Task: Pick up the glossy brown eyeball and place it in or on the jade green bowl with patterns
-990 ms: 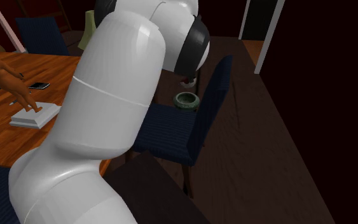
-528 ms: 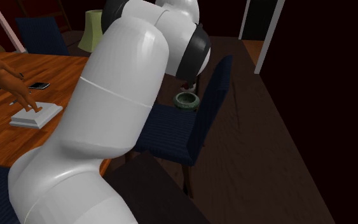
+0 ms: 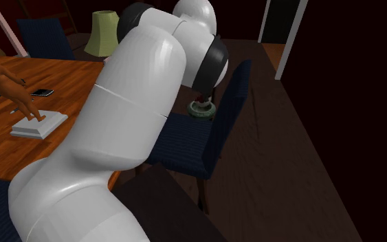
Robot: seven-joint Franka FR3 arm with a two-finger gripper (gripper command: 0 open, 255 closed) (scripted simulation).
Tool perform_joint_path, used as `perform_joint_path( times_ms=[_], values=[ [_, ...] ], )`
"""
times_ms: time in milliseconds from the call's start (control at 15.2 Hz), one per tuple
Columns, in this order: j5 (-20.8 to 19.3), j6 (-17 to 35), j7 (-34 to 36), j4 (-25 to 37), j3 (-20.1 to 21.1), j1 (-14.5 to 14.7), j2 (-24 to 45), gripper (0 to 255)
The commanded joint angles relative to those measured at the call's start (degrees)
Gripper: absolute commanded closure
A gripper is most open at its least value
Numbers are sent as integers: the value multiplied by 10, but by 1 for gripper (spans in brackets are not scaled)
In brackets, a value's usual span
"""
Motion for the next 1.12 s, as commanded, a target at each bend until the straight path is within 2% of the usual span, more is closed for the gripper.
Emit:
perform_joint_path(
  times_ms=[0,660,726,1056],
  values=[
    [-4,9,4,-2,-3,2,8,255],
    [-9,19,8,-2,-7,4,18,255],
    [-9,19,8,-2,-7,4,18,0],
    [-9,19,8,-2,-7,4,18,0]
  ],
)
